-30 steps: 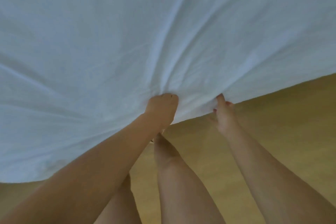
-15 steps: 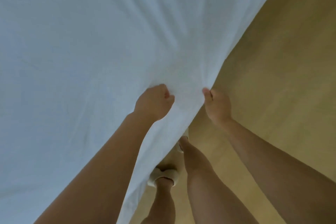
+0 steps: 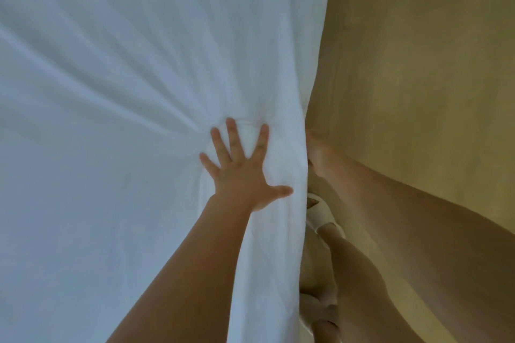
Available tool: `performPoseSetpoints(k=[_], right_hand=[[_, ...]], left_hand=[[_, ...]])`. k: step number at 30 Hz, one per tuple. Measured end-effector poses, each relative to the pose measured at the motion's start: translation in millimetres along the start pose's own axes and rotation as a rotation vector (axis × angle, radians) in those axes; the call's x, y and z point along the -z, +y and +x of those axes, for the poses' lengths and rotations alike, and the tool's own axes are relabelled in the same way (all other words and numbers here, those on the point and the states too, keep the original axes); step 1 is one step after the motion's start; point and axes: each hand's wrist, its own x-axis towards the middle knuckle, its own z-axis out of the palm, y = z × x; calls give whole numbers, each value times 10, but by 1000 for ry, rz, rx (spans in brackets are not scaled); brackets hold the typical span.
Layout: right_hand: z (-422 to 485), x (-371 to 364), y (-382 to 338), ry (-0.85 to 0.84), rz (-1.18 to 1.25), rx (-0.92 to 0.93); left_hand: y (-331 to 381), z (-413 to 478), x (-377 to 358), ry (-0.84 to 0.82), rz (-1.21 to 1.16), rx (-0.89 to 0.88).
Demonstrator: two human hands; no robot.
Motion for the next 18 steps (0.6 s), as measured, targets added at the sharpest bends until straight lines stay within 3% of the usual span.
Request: performPoseSetpoints(k=[3,7,10,12,15,18], right_hand=[[89,0,63,166,103,43],[43,234,196,269,343,48],[65,641,300,486,166,175],[140,804,291,555,40,135],[328,703,118,453,-30,32],[251,411,-314,336,-7,164]], left_hand=[[18,21,13,-36,26,43],[63,38,15,-49,59,96],[91,60,-3,-41,69,108],[99,60,-10,-42,86,107],[109,72,-13,-42,96,118],[112,63,10,-51,88,108]])
